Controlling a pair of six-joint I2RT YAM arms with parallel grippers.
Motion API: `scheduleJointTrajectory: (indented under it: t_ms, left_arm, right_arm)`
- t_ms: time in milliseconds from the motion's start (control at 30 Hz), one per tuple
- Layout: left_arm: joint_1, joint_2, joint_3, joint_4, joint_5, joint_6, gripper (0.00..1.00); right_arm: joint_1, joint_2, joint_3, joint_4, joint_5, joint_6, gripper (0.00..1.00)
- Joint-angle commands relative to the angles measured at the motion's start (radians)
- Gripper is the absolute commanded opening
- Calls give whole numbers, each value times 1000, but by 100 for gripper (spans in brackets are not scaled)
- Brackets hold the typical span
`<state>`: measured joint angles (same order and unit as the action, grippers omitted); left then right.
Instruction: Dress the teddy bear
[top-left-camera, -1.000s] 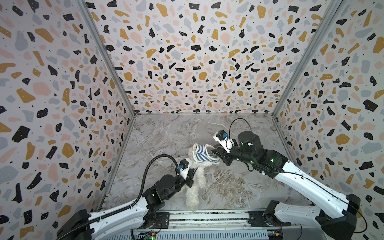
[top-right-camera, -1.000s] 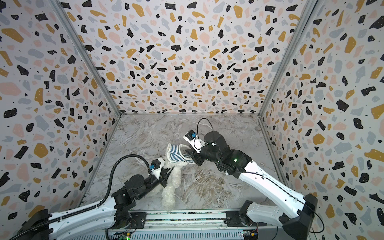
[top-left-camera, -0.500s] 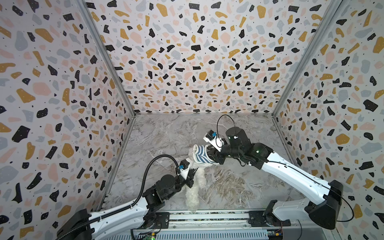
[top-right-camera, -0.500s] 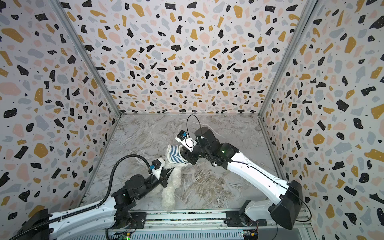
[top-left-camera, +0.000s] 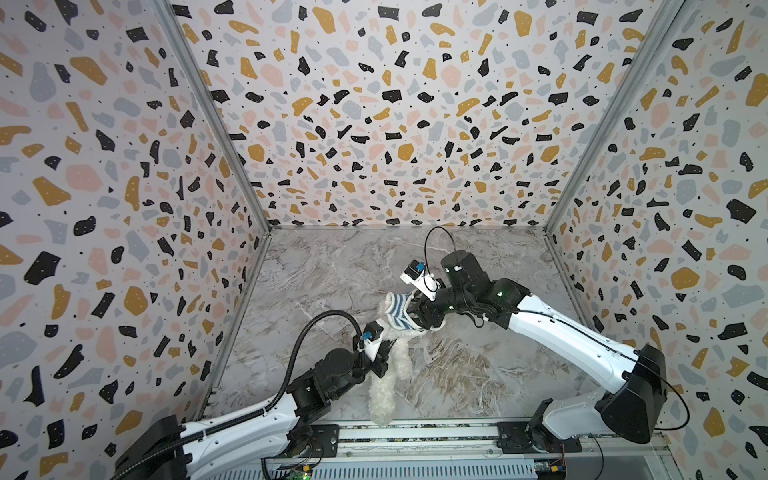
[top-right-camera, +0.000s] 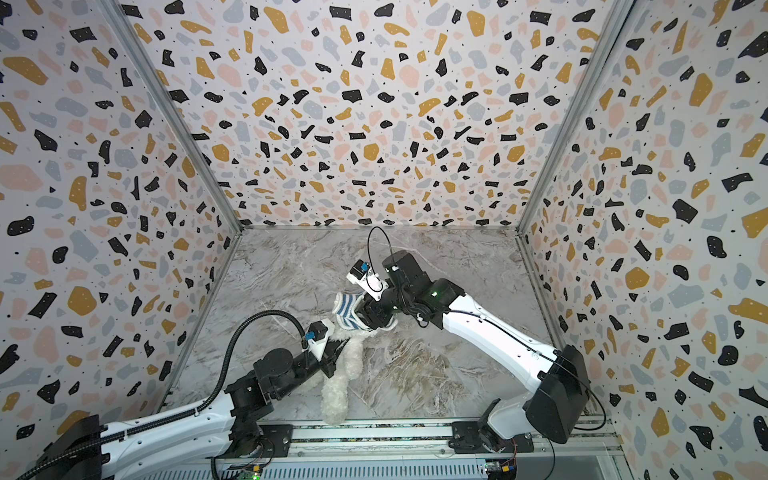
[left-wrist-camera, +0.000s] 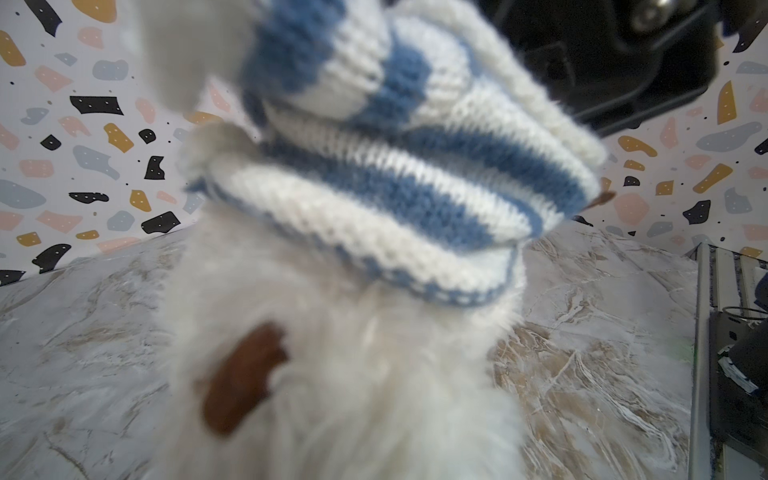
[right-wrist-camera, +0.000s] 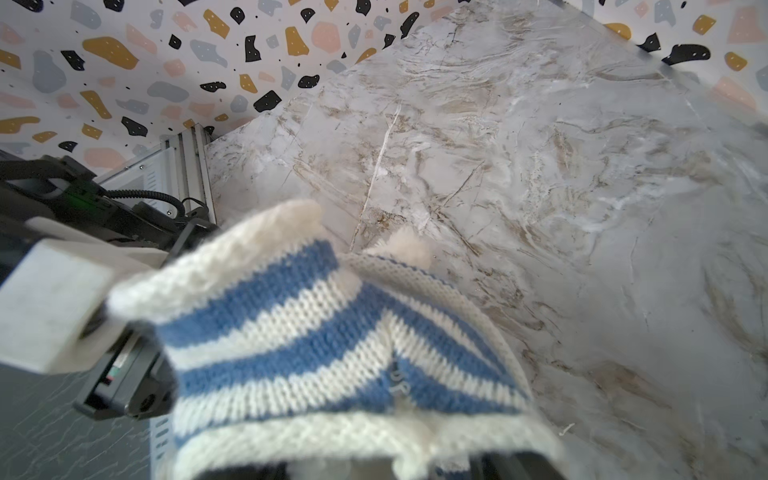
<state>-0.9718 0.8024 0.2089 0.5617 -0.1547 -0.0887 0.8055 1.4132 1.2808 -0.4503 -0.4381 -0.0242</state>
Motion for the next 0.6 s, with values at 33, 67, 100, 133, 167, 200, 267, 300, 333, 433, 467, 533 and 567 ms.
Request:
scheduleJointTrajectory:
  t_ms: [33, 67, 100, 133, 167, 200, 267, 300, 333, 433, 467, 533, 567]
  left_arm:
    - [-6, -14, 7, 112, 21, 21, 0]
    - [-6, -13, 7, 114, 21, 22, 0]
    - [-6, -10, 9, 115, 22, 22, 0]
    - [-6, -8, 10, 116, 24, 22, 0]
    - [-5, -5, 12, 116, 26, 22, 0]
    - [-6, -3, 13, 118, 26, 22, 0]
    - [-7, 2, 16, 118, 22, 22, 0]
    - [-6, 4, 18, 118, 20, 22, 0]
    - [-6, 7, 20, 116, 17, 23, 0]
    - [-5, 19, 27, 116, 9, 22, 0]
    - [-6, 22, 28, 118, 7, 22, 0]
    - [-6, 29, 30, 121, 0, 23, 0]
    - [-5, 30, 31, 123, -2, 22, 0]
  right_arm:
    - [-30, -10, 0, -1, -84, 32, 68]
    - [-42, -9, -8, 5, -98, 38, 68]
    - [-47, -7, -14, 8, -107, 42, 68]
    - [-50, -5, -18, 11, -117, 44, 66]
    - [-51, -4, -20, 13, -128, 45, 64]
    - [-51, -2, -23, 15, -140, 46, 61]
    - [-50, 3, -22, 16, -161, 47, 54]
    - [-51, 5, -23, 13, -166, 45, 51]
    - [-49, 9, -22, 8, -172, 40, 47]
    - [-49, 11, -28, -1, -196, 30, 41]
    - [-48, 11, -29, -3, -200, 28, 39]
    - [-45, 11, -32, -11, -203, 22, 36]
    - [-45, 10, -35, -13, -204, 18, 35]
